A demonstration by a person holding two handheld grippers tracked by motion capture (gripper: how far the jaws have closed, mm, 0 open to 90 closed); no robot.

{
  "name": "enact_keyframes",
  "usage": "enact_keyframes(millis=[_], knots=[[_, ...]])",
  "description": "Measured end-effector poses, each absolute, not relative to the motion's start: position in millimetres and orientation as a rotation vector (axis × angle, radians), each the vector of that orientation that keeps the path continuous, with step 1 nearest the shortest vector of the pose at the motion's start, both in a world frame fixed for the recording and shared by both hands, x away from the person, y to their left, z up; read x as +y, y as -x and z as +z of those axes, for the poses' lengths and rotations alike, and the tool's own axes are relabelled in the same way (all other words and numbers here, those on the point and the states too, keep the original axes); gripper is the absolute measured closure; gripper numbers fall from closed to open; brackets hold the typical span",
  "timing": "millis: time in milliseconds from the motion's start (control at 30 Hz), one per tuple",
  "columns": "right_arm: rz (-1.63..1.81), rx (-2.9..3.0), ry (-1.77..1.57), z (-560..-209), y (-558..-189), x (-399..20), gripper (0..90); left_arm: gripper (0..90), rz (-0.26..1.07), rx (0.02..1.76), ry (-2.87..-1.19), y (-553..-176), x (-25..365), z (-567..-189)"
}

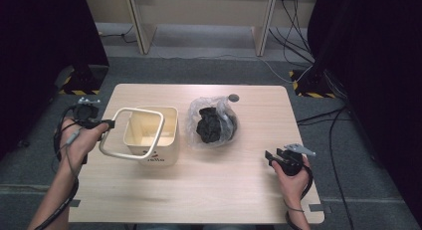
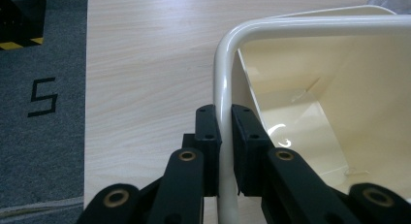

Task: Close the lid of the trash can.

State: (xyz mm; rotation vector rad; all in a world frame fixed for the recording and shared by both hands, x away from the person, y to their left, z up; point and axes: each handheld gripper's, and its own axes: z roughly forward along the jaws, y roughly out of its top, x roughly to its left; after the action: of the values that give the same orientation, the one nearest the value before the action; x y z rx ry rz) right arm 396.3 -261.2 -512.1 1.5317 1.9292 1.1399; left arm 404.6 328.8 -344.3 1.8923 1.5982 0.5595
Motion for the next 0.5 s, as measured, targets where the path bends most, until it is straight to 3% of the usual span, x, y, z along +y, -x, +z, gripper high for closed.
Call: enact_keyframes(millis=[500], knots=[[1.138,1.931,-1.534,-512.1,-396.5,-260.9,45.9,81.8,0.549,1.622,-1.883,-414.2,322.4,-348.4]])
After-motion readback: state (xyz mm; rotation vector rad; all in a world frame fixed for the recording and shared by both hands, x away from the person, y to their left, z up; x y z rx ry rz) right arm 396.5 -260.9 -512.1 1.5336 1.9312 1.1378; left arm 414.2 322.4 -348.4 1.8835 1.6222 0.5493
